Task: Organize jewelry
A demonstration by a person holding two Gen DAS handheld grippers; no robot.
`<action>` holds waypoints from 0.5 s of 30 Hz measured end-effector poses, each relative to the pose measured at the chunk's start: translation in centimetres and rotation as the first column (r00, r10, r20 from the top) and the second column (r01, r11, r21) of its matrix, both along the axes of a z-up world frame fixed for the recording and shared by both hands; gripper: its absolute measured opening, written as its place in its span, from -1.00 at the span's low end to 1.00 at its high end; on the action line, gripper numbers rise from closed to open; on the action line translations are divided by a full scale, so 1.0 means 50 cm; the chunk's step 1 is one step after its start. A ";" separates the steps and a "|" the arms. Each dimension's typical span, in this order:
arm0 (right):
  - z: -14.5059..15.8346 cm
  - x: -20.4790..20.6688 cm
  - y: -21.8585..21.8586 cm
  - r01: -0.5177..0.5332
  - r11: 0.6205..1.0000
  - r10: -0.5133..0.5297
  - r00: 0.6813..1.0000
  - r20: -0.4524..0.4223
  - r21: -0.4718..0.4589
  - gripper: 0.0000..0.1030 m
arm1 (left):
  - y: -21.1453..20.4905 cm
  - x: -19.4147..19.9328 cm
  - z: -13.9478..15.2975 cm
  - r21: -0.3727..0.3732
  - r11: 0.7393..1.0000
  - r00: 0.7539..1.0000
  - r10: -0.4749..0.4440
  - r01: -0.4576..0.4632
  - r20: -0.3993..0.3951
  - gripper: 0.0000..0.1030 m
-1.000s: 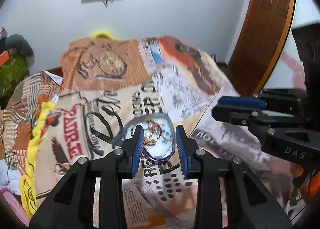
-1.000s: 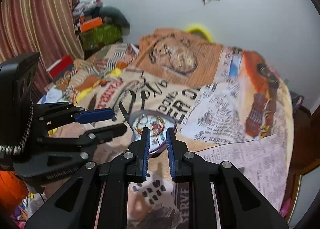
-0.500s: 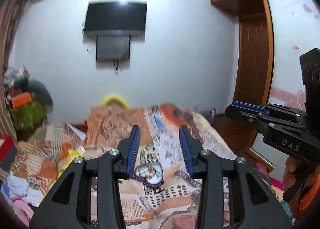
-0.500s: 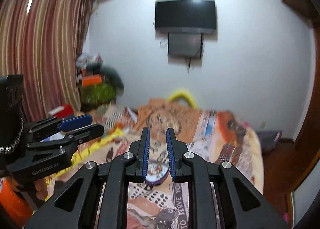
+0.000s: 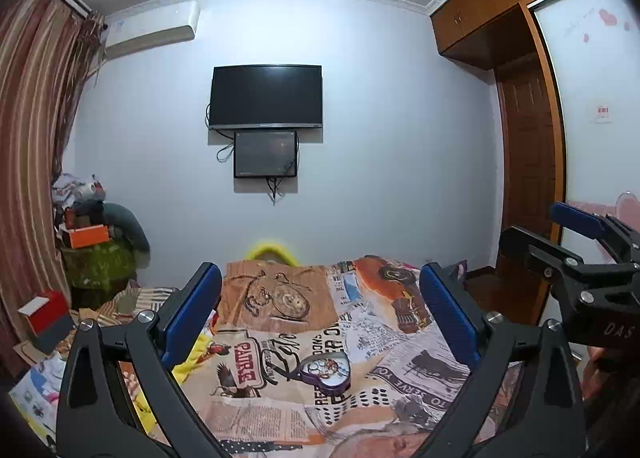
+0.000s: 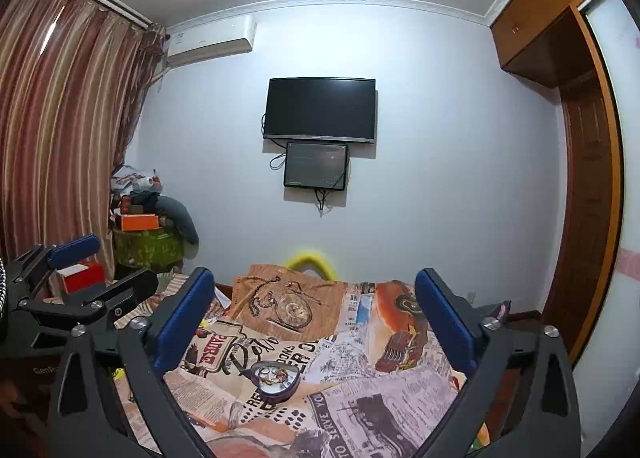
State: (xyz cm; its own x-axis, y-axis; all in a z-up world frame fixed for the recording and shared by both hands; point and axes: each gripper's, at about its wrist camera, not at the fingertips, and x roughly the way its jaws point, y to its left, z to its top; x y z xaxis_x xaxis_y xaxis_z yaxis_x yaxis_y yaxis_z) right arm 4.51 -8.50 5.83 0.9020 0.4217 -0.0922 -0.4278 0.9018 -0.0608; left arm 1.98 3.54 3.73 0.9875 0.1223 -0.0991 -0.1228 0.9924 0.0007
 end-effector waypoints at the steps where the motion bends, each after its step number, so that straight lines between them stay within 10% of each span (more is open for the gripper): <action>1: -0.001 0.001 0.000 0.000 1.000 0.000 1.000 -0.003 0.000 0.95 | -0.001 -0.006 -0.002 -0.002 1.000 1.000 0.003 -0.003 0.001 0.93; 15: -0.012 -0.028 -0.038 0.003 1.000 -0.003 1.000 -0.030 0.009 0.95 | -0.006 -0.025 -0.010 -0.021 1.000 1.000 0.006 -0.006 -0.013 0.94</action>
